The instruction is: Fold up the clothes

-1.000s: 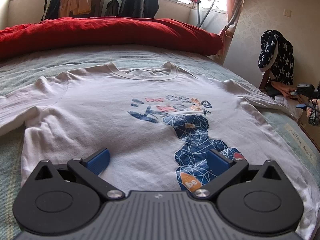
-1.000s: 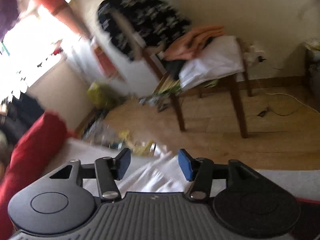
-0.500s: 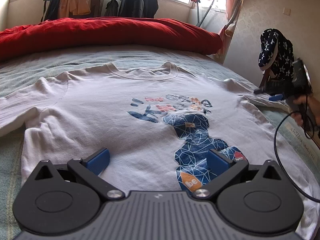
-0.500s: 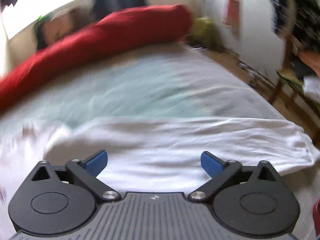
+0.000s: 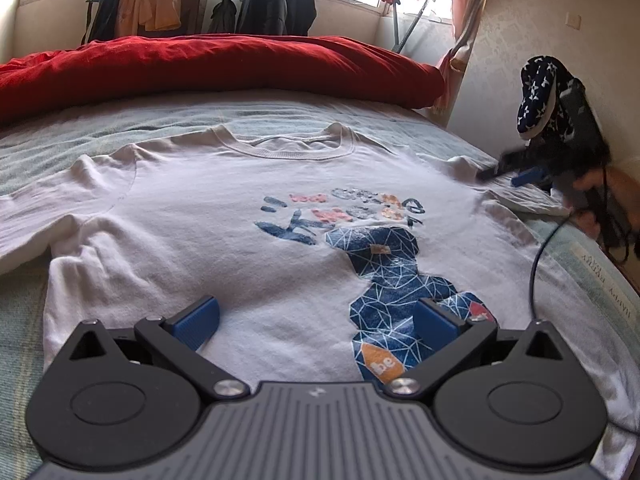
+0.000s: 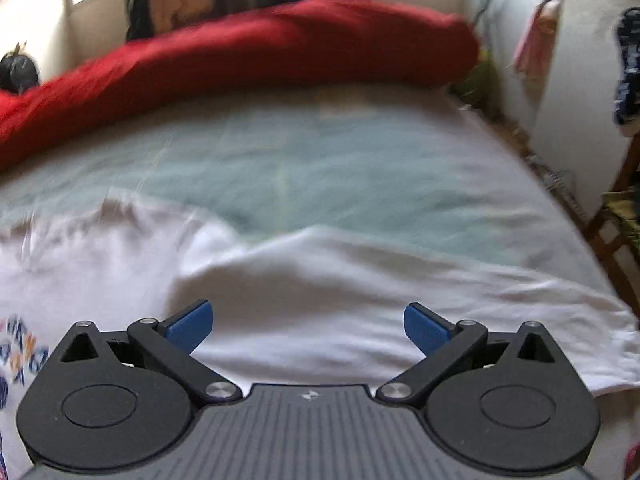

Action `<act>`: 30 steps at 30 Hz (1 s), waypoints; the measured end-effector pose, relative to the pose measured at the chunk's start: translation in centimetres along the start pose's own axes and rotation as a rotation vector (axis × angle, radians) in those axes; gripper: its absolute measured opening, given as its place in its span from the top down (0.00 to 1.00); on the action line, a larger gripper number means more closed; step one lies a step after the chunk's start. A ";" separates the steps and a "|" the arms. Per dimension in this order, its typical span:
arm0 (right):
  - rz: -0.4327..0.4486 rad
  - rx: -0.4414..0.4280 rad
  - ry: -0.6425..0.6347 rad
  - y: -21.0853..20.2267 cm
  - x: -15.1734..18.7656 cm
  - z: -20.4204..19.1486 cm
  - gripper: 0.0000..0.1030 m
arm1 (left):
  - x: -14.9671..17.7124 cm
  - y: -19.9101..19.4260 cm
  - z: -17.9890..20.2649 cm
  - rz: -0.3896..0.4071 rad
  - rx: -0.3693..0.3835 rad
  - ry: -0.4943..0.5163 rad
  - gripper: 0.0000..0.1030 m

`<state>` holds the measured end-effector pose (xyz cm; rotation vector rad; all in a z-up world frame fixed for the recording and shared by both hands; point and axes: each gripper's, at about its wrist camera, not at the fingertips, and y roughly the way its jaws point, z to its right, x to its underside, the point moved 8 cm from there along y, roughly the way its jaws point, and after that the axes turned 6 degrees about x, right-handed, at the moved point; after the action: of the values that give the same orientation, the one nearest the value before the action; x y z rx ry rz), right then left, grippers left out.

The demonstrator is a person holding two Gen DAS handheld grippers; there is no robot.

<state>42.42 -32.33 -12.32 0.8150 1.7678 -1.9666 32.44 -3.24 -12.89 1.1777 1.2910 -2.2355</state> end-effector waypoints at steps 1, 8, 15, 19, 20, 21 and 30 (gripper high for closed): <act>-0.015 0.000 -0.029 0.5 0.6 -0.4 0.00 | 0.0 0.0 0.0 0.000 0.001 -0.001 0.01; -0.021 0.012 0.073 -1.3 2.0 2.7 0.00 | 0.0 0.1 0.0 -0.001 -0.003 0.001 0.01; 0.033 -0.100 0.006 -3.9 0.5 -2.1 0.00 | 0.1 0.2 0.0 0.000 -0.007 0.005 0.01; -0.040 -0.040 -0.128 -2.5 3.1 -4.1 0.00 | 0.1 0.2 0.0 0.001 -0.008 0.005 0.01; -0.049 0.012 -0.157 -2.3 3.9 -3.7 0.00 | 0.1 0.2 0.0 0.000 -0.010 0.007 0.01; -0.047 0.031 -0.150 -2.6 4.4 -3.0 0.00 | 0.1 0.2 0.1 -0.001 -0.012 0.009 0.01; 0.073 -0.036 -0.118 -7.6 3.9 -4.7 0.00 | -0.8 -1.8 1.9 0.025 -0.027 0.064 0.01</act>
<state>35.46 -26.24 -9.15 0.7257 1.6778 -1.8906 30.90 -3.93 -10.73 1.2577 1.3191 -2.1726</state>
